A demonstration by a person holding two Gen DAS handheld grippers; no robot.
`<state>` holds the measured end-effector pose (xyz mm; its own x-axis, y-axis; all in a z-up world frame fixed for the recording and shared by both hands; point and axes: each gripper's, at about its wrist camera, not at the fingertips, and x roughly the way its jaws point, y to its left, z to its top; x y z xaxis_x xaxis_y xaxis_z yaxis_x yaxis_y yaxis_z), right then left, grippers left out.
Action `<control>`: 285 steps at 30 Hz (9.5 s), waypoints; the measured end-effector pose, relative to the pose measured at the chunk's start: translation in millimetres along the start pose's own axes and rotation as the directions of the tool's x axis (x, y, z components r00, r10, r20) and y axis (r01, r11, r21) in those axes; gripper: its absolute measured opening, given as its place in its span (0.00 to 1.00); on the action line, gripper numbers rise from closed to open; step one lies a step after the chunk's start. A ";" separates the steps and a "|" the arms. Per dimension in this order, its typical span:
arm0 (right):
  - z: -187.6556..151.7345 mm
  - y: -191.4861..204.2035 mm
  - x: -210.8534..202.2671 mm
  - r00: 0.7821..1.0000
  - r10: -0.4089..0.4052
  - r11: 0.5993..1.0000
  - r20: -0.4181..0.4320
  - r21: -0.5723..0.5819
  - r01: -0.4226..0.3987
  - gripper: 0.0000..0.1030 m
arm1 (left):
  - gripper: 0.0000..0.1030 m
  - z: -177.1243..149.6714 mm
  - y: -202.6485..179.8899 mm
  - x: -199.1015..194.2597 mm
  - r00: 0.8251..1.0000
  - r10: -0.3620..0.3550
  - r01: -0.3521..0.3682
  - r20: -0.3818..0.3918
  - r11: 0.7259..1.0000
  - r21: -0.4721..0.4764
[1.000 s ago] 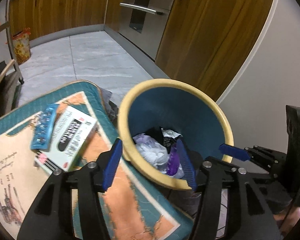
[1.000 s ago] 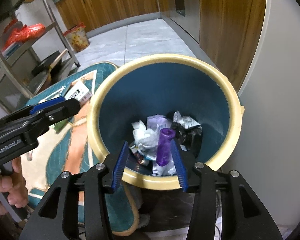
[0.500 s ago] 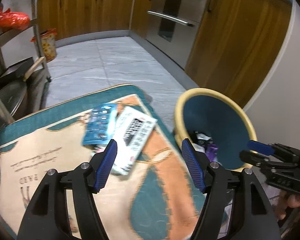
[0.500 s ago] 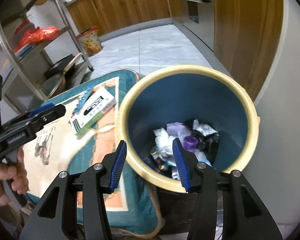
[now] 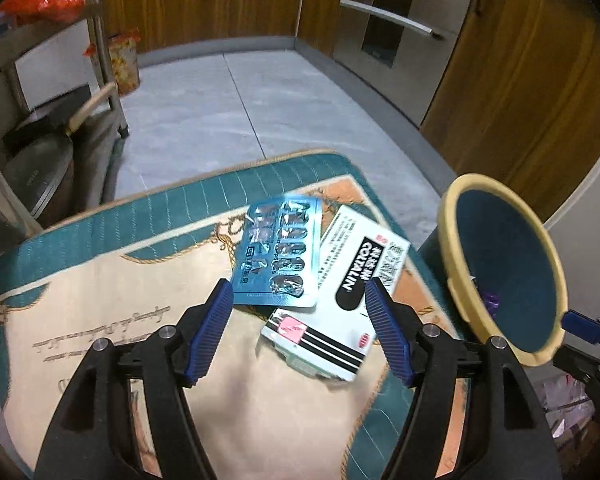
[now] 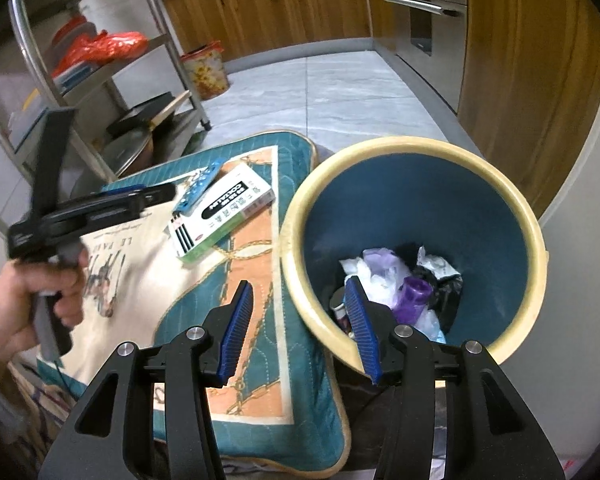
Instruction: Collect trash
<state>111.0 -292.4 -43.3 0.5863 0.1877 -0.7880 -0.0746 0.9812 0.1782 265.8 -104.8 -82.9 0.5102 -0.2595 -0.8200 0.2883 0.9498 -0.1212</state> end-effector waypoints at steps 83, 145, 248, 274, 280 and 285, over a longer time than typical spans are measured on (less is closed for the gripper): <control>62.6 106.1 113.6 0.978 0.093 0.968 -0.186 0.247 -0.045 0.72 | 0.66 -48.3 116.4 -59.4 0.997 0.063 -0.065 -0.043 0.997 -0.044; 35.4 82.4 96.8 0.970 0.156 0.967 -0.186 0.231 -0.111 0.59 | 0.66 -55.4 84.7 -93.4 0.999 -0.047 0.045 -0.009 0.995 -0.093; -2.0 -93.7 12.2 0.982 -0.187 0.954 -0.038 0.232 0.190 0.74 | 0.67 15.5 -178.5 21.4 0.940 -0.316 0.327 -0.124 0.942 0.076; -44.0 -84.0 -70.5 0.978 -0.168 0.965 0.123 0.223 0.138 0.85 | 0.95 -18.1 -172.2 -110.2 0.960 -0.242 0.198 0.140 0.943 0.269; -62.4 -75.9 -87.1 0.972 -0.157 0.974 0.173 0.193 0.123 0.87 | 0.95 -38.4 -170.0 -118.6 0.969 -0.194 0.147 0.154 0.950 0.274; -75.1 -60.4 -102.1 0.961 -0.164 0.981 0.223 0.143 0.134 0.88 | 0.95 -57.8 -167.7 -131.1 0.973 -0.144 0.095 0.178 0.962 0.254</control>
<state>-4.9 -367.4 -17.9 0.7557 0.0092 -0.6549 0.1209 0.9807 0.1534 103.7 -219.9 12.6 0.5995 -0.4201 -0.6813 0.5322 0.8450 -0.0527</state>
